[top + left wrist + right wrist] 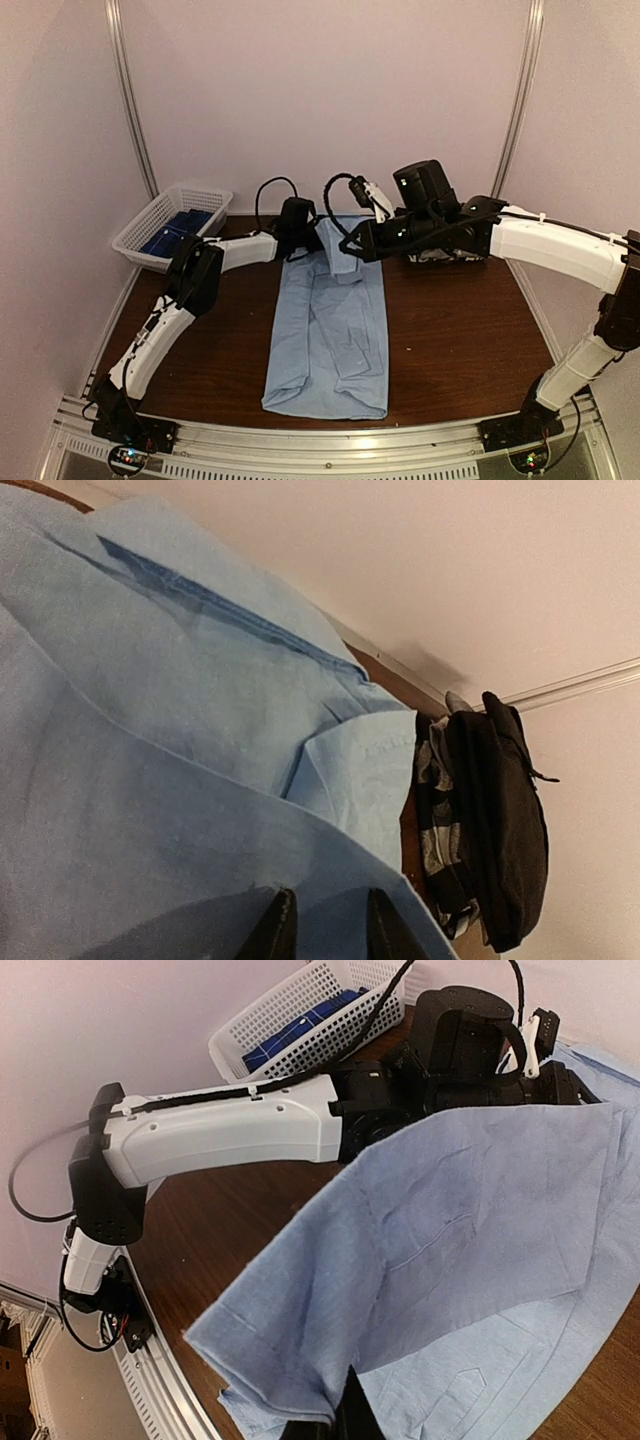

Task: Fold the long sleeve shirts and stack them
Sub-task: Fold the 1/3-folded shirt at the center of the board.

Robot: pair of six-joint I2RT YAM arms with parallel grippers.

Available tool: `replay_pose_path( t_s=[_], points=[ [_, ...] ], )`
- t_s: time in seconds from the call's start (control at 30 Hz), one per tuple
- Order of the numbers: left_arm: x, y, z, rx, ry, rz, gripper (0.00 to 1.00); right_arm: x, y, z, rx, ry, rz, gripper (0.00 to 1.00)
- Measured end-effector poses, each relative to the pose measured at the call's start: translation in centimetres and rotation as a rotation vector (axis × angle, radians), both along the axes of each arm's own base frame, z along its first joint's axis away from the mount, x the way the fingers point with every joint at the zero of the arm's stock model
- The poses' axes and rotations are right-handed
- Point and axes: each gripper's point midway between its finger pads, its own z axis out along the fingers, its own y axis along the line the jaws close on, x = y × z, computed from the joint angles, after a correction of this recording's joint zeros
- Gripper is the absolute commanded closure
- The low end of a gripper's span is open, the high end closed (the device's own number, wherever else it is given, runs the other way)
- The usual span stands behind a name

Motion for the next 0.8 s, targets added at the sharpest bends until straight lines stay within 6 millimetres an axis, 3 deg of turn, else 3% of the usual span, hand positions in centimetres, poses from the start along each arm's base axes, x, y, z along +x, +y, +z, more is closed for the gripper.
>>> replay_pose_path(
  t_s=[0.3,0.63,0.8],
  points=[
    [-1.8,2.0,-1.2,0.072,0.062,0.007,0.7,0.7,-0.1,-2.4,-0.07,0.031,-0.024,0.96],
    [-0.4,5.4,4.9,0.104,-0.023,0.04,0.63,1.0,-0.9,-3.0,-0.114,0.026,-0.053,0.94],
    [-0.3,7.0,4.6,0.156,-0.018,0.048,0.5,0.6,-1.1,-3.4,-0.14,0.027,-0.038,0.93]
  ],
)
